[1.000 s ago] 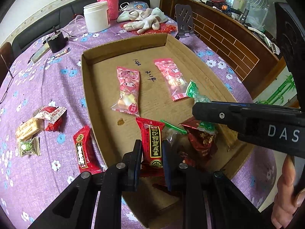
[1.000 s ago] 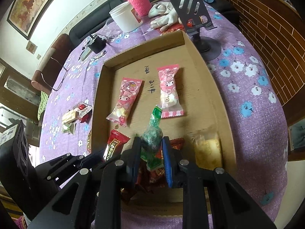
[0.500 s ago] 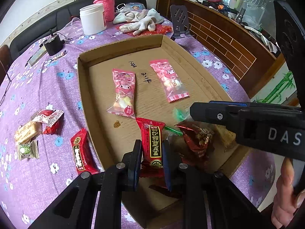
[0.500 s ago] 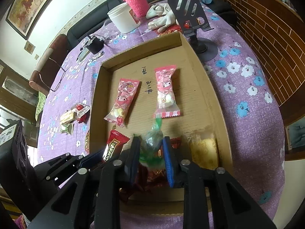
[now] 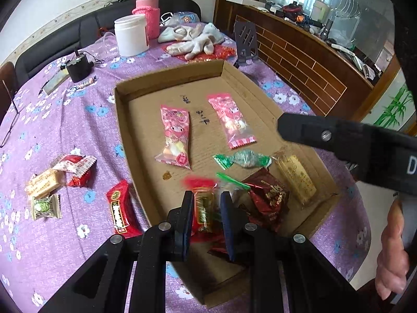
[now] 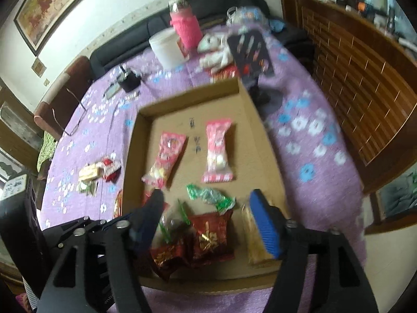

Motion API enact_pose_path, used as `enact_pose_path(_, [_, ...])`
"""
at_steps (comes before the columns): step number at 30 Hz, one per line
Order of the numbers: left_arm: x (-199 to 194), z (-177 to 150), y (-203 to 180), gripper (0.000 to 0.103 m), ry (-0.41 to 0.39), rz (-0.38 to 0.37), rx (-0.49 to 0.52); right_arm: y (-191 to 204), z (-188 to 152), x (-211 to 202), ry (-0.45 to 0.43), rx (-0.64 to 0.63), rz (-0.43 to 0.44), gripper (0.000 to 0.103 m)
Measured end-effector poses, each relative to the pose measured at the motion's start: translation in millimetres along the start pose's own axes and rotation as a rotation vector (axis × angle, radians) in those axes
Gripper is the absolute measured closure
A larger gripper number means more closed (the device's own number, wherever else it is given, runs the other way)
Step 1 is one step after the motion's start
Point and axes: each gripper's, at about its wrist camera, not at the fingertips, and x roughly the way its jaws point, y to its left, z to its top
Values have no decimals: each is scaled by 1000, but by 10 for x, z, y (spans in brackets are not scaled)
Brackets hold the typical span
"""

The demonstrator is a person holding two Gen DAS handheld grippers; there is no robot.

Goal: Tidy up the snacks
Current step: 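Open left gripper to release red packet while right releases green candy, then grasp another red black-label packet on the cloth with the right gripper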

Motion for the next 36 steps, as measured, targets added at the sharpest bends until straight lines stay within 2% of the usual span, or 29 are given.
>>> enact_pose_path(2, [-40, 4, 13, 81, -9, -1, 4, 43, 18, -73, -27, -22, -31, 22])
enact_pose_path(4, [-57, 1, 16, 68, -13, -1, 12, 60, 24, -153, -54, -16, -10, 22])
enact_pose_path(6, [-91, -10, 25, 66, -21, -6, 16, 82, 29, -184, -60, -15, -1, 21])
enact_pose_path(8, [-129, -21, 37, 66, -28, -17, 19, 145, 32, -209, -66, -40, -27, 21])
enact_pose_path(10, [-182, -32, 55, 65, -39, -22, 19, 174, 9, -264, -79, -37, 17, 21])
enact_pose_path(13, [-286, -33, 147, 62, -55, -28, -4, 155, -4, -272, -63, 52, 103, 21])
enact_pose_path(14, [-322, -36, 180, 61, -65, -28, -10, 163, -2, -271, -65, 66, 112, 25])
enact_pose_path(15, [-358, -45, 219, 60, -76, -23, -15, 205, -3, -283, -82, 59, 111, 34])
enact_pose_path(17, [-423, -75, 335, 60, -91, 1, -26, 316, 1, -281, -89, 14, 68, 43])
enact_pose_path(19, [-476, -111, 496, 60, -94, 6, -61, 407, 8, -273, -85, 13, 96, 45])
enact_pose_path(22, [-589, -200, 823, 60, -115, 44, -124, 562, 17, -236, -43, 2, 165, 47])
enact_pose_path(27, [-747, -452, 1468, 59, -119, 108, -258, 958, -11, -66, 76, -86, 182, 47])
enact_pose_path(31, [-768, -649, 1786, 59, -110, 143, -322, 1245, -62, 107, 145, -105, 203, 48])
enact_pose_path(33, [-757, -733, 1885, 59, -101, 134, -346, 1371, -96, 254, 212, -98, 216, 62])
enact_pose_path(35, [-746, -792, 1927, 59, -95, 133, -341, 1515, -120, 350, 227, -136, 150, 63])
enact_pose_path(36, [-738, -803, 1929, 59, -94, 134, -337, 1574, -122, 412, 241, -148, 148, 65])
